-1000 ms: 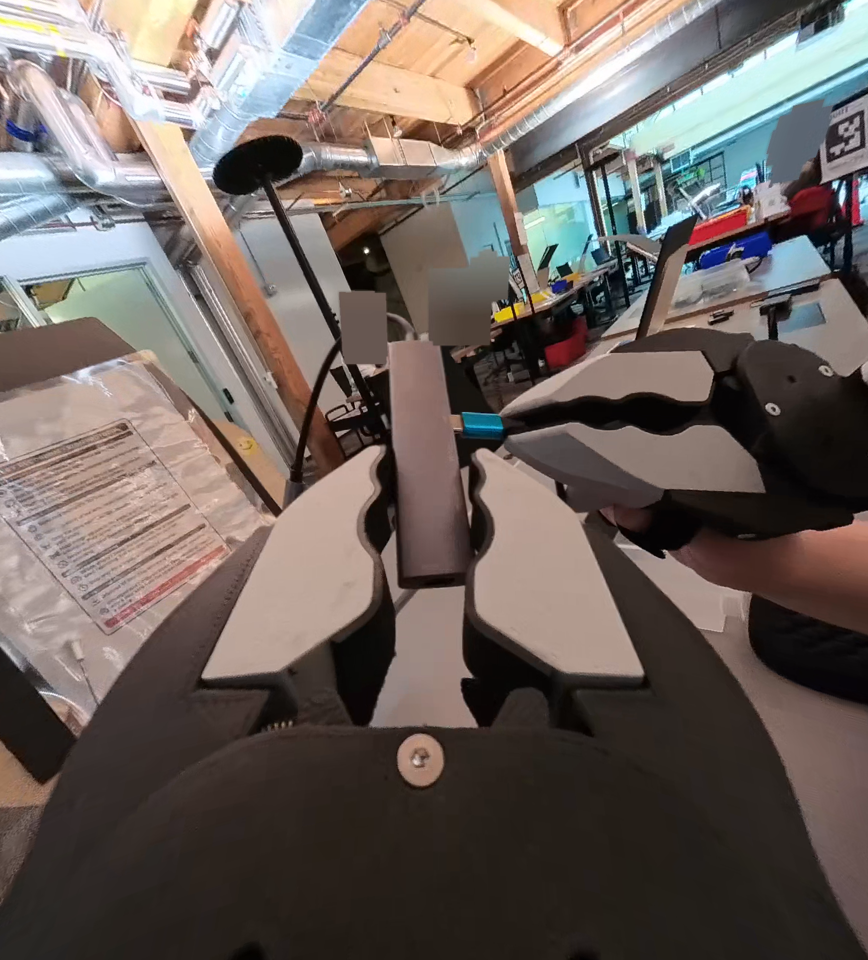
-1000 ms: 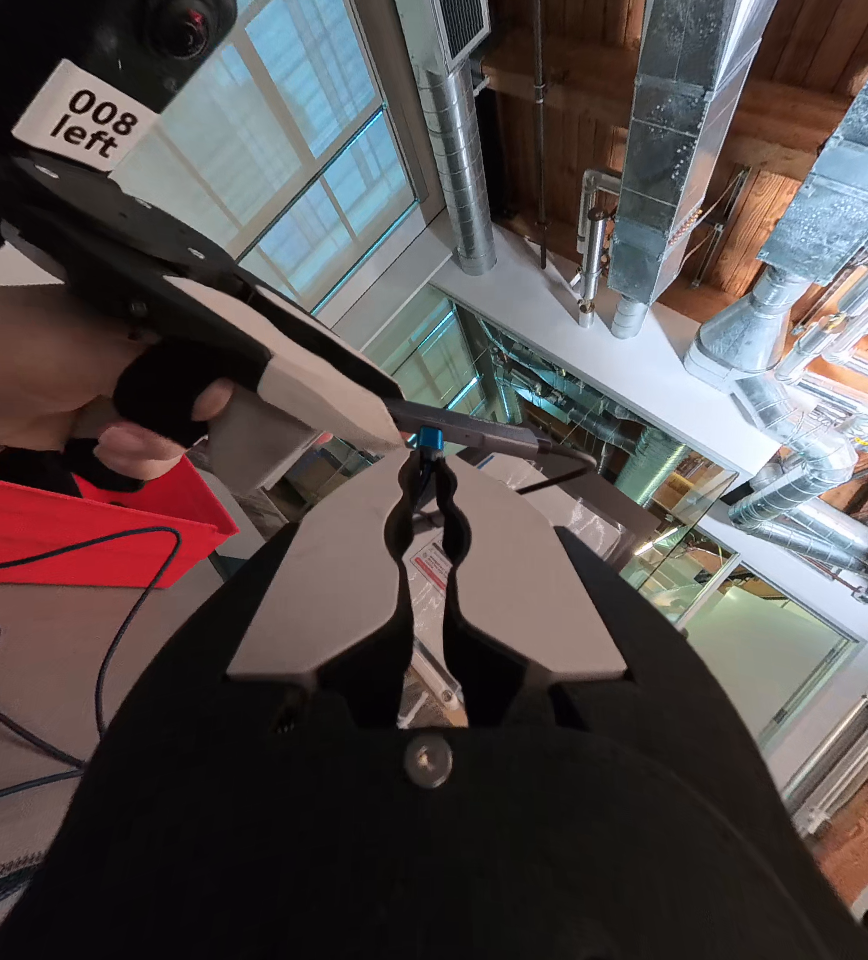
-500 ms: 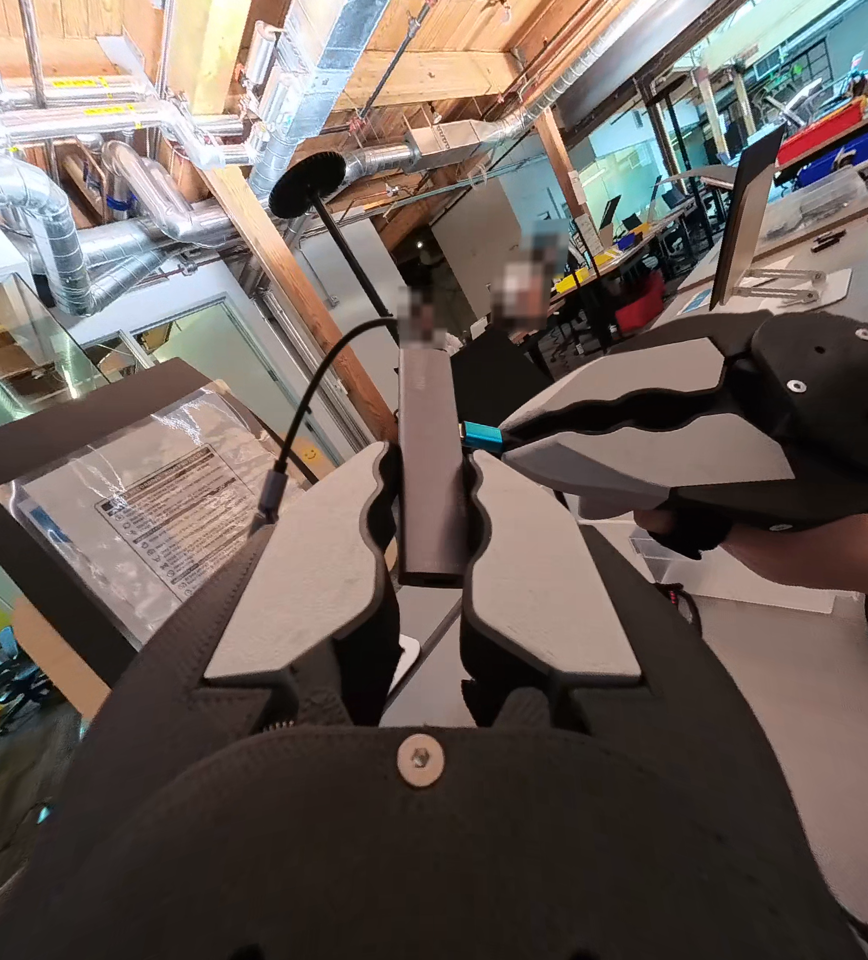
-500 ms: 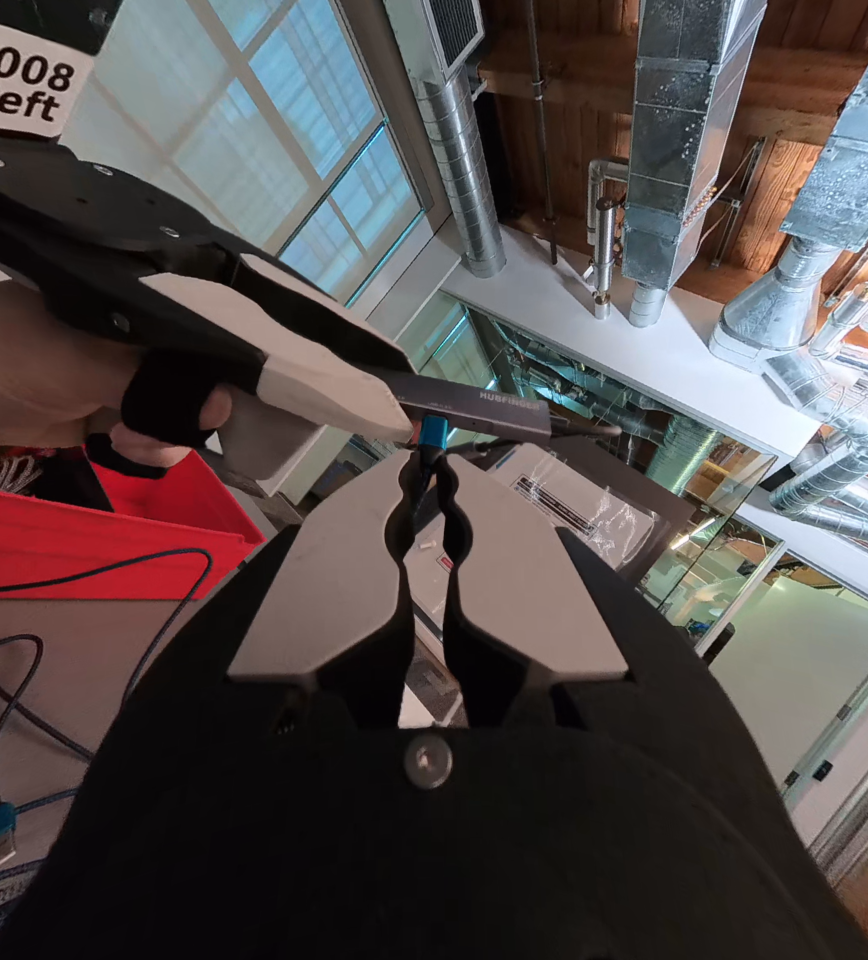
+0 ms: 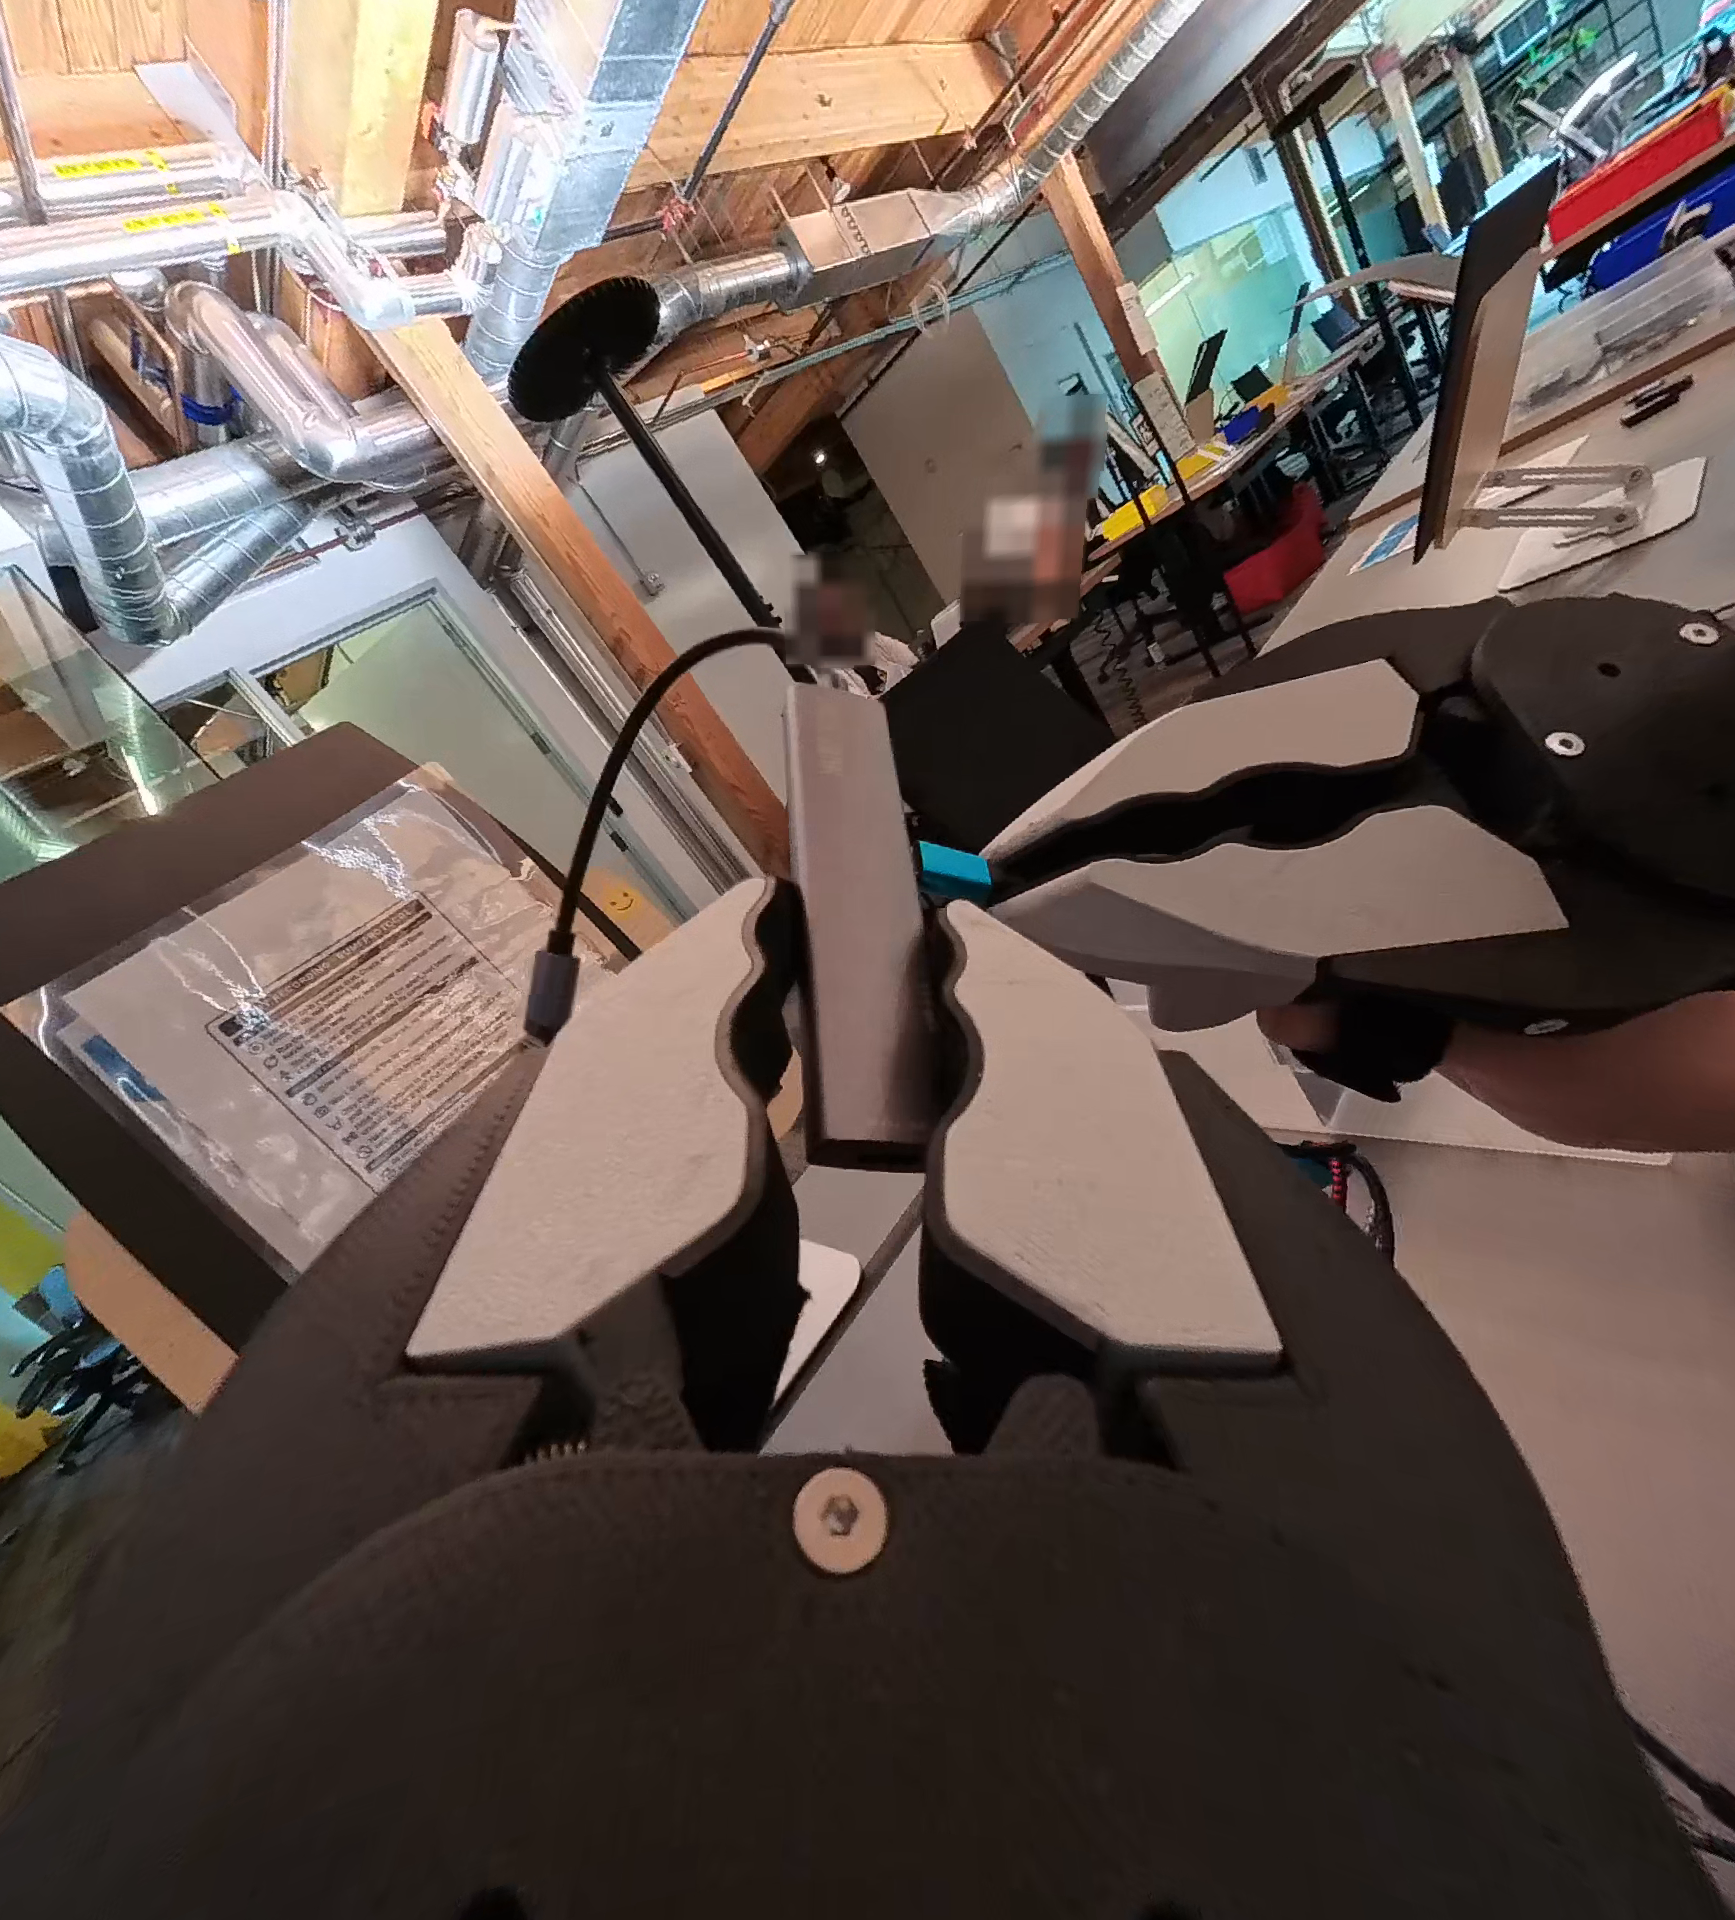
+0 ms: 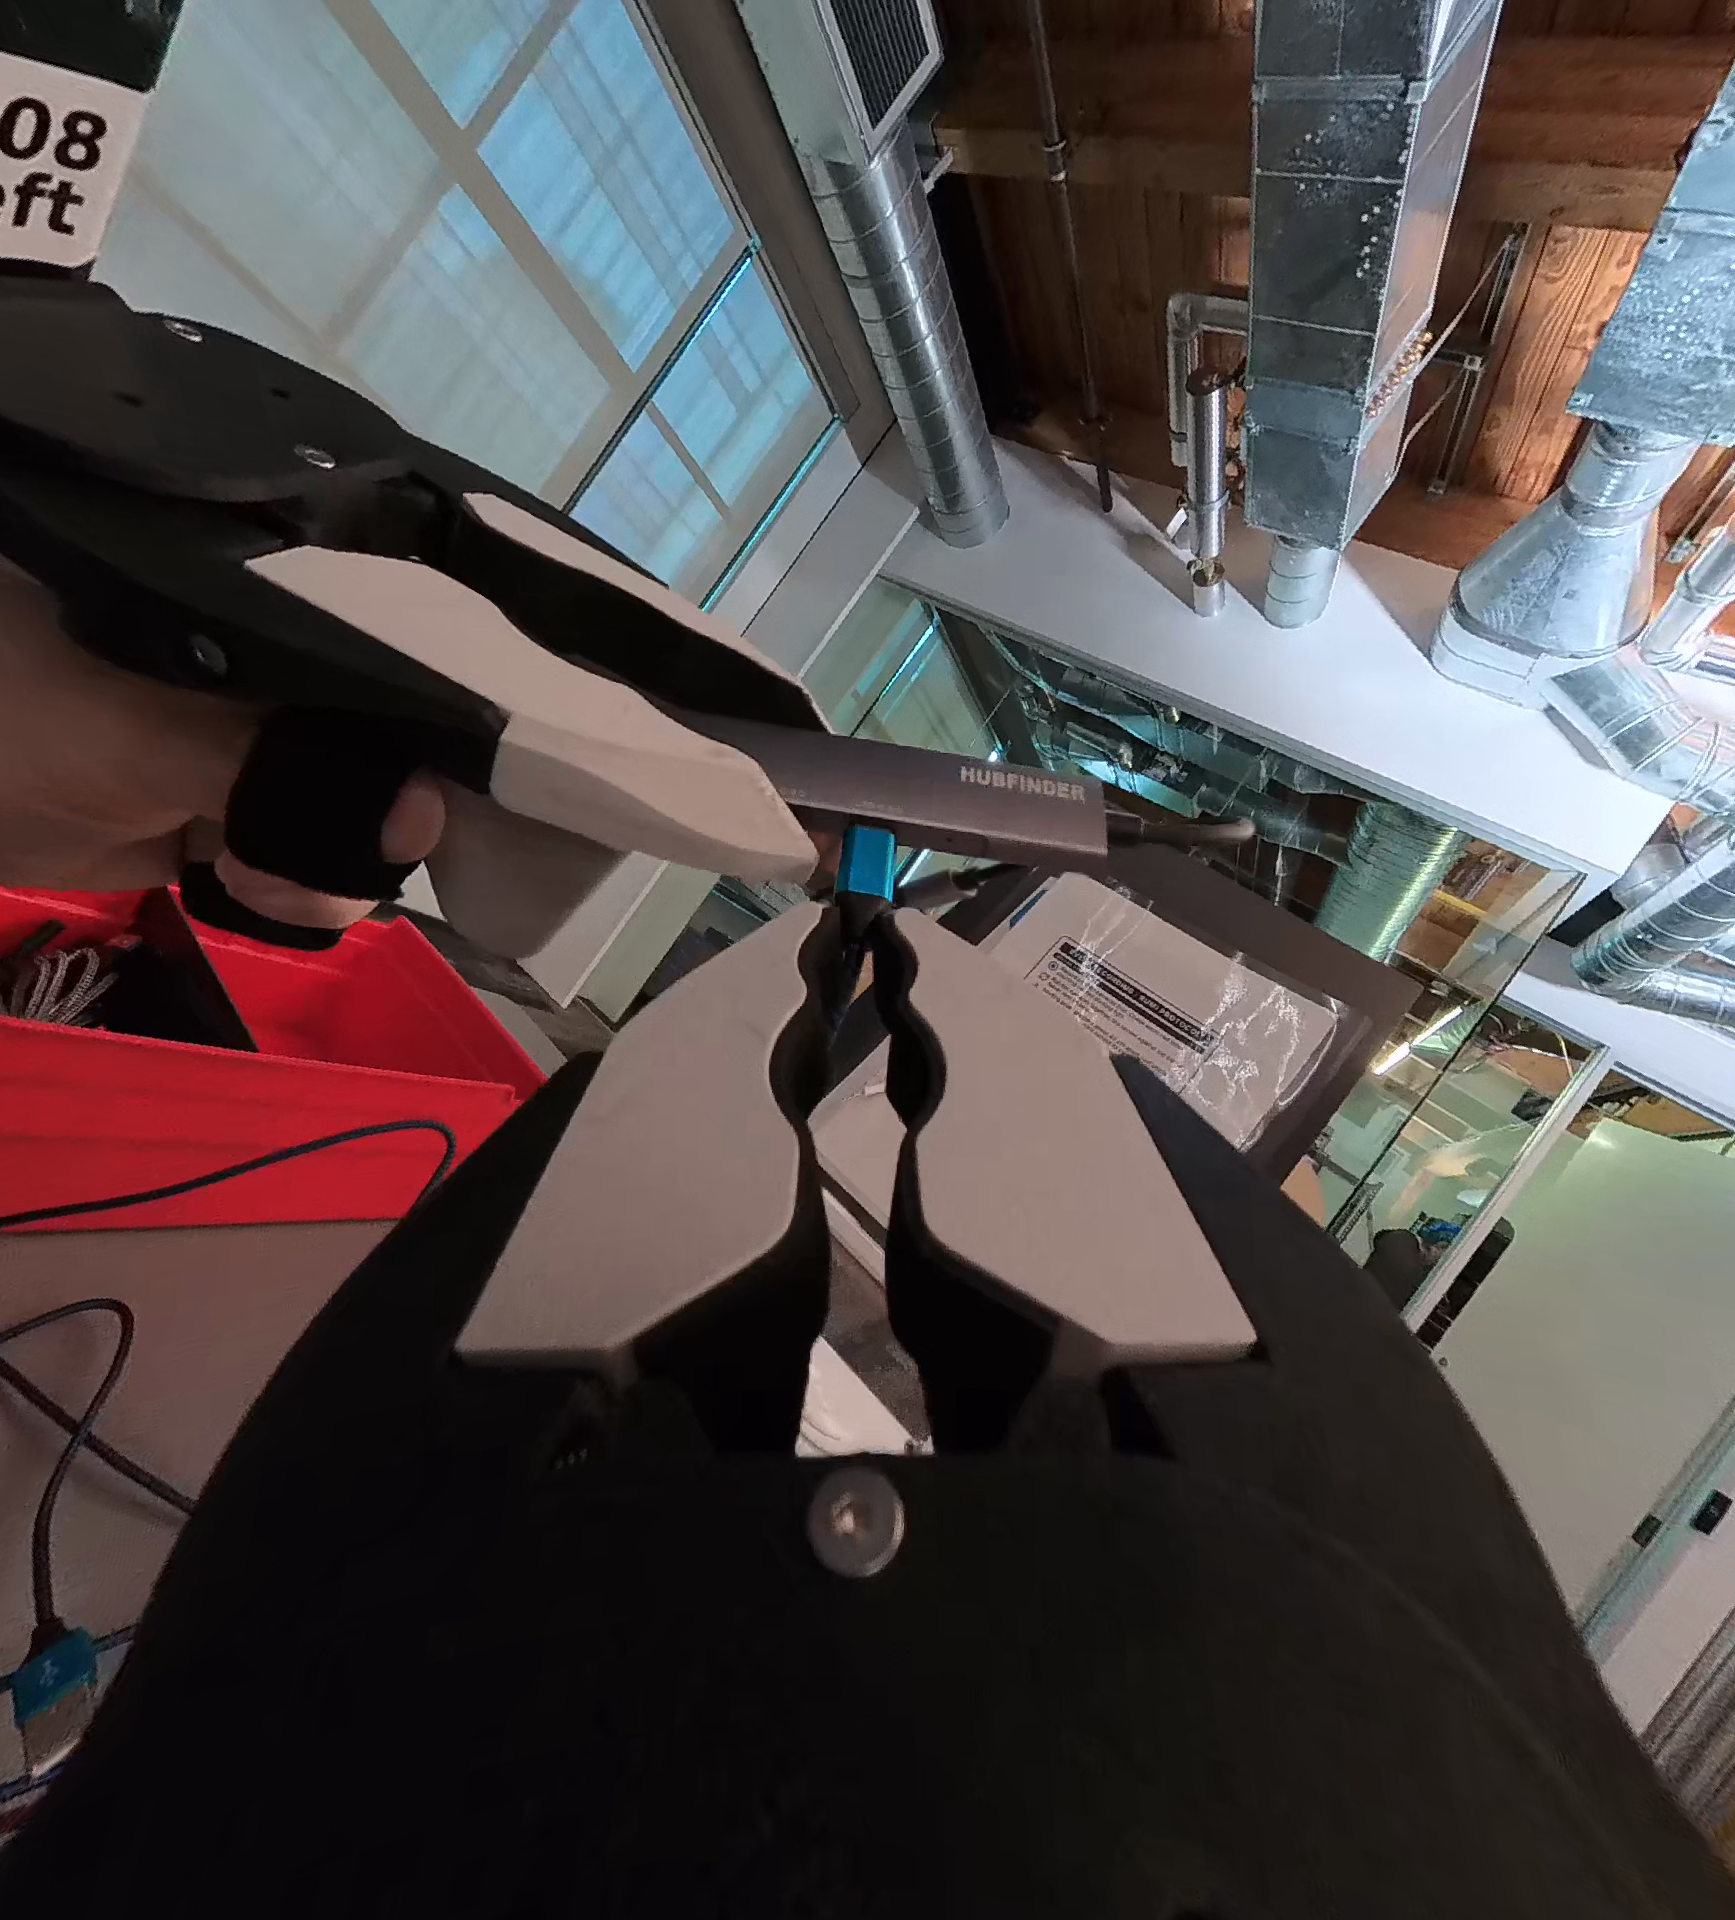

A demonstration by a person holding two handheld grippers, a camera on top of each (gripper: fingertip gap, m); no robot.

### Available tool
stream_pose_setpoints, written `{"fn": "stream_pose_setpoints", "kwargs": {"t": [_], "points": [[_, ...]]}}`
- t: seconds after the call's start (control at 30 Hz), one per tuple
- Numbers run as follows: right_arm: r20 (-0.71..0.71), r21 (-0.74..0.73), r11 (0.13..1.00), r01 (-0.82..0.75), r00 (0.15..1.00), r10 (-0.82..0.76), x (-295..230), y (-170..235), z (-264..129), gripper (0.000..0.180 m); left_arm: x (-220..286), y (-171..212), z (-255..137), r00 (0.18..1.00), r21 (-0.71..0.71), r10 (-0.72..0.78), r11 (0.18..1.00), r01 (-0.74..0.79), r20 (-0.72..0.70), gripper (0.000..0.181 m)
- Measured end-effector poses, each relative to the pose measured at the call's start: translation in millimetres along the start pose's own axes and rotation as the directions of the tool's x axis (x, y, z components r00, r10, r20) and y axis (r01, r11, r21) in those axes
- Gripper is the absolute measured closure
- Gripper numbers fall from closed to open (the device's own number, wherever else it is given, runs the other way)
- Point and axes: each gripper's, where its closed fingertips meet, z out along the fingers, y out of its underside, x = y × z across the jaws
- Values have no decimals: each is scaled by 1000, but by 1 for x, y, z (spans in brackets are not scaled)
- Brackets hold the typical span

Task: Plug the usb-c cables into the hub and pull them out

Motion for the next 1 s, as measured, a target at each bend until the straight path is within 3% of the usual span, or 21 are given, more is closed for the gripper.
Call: {"fn": "stream_pose_setpoints", "kwargs": {"t": [0.3, 0.8, 1.0], "points": [[16, -10, 1000, -1, 1000, 1, -4, 2, 1, 174, 0, 2, -3, 998, -43, 55, 998, -56, -12, 158], [4, 8, 1000, -13, 1000, 13, 0, -1, 0, 174, 2, 7, 1, 1000, -82, 15, 997, -16, -5, 156], [110, -42, 999, -8, 994, 12, -5, 0, 8, 173, -8, 9, -2, 998, -71, -31, 997, 28, -46, 157]]}}
